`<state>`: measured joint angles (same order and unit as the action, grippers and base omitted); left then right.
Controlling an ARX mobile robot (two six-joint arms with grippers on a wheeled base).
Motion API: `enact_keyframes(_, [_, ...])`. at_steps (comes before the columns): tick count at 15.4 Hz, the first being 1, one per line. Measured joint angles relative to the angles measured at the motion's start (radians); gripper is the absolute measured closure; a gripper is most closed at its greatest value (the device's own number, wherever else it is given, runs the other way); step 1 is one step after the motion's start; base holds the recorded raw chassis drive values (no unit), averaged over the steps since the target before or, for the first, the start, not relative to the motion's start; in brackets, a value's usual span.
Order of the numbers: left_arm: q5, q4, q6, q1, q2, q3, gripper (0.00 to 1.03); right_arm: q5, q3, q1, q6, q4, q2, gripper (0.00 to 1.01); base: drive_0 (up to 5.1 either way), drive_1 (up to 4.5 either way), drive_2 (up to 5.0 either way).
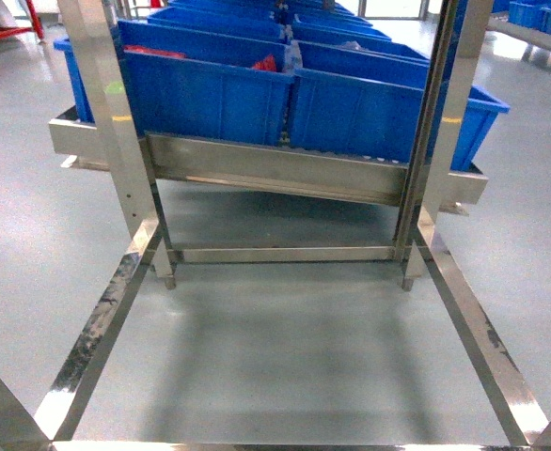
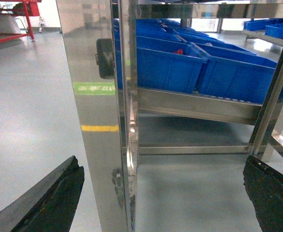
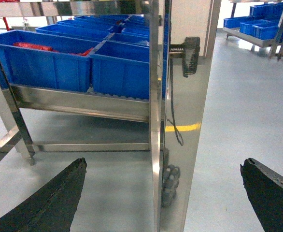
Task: Pick capacitor and pack into box
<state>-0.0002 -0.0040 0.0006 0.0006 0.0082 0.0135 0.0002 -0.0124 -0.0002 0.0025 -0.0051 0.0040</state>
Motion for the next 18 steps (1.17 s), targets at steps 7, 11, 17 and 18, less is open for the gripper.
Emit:
enact_keyframes(7, [0.0,0.0,0.0,0.0,0.0,0.0,0.05,0.0,0.0,0.0,0.0,0.0,0.0,0.03,0.0,0.0,0.0])
enact_keyframes(11, [0.0,0.0,0.0,0.0,0.0,0.0,0.05,0.0,0.0,0.0,0.0,0.0,0.0,0.03,0.0,0.0,0.0])
enact_keyframes(17, [-0.001,-0.002,0.0,0.0,0.0,0.0,0.05,0.0,0.0,0.0,0.0,-0.001,0.0,0.03,0.0,0.0,0.0])
enact_keyframes(18, [-0.001,-0.002,-0.001,0.0,0.0,0.0,0.05,-0.002,0.0,0.0,-0.001,0.0,0.0,0.03,0.0,0.0,0.0])
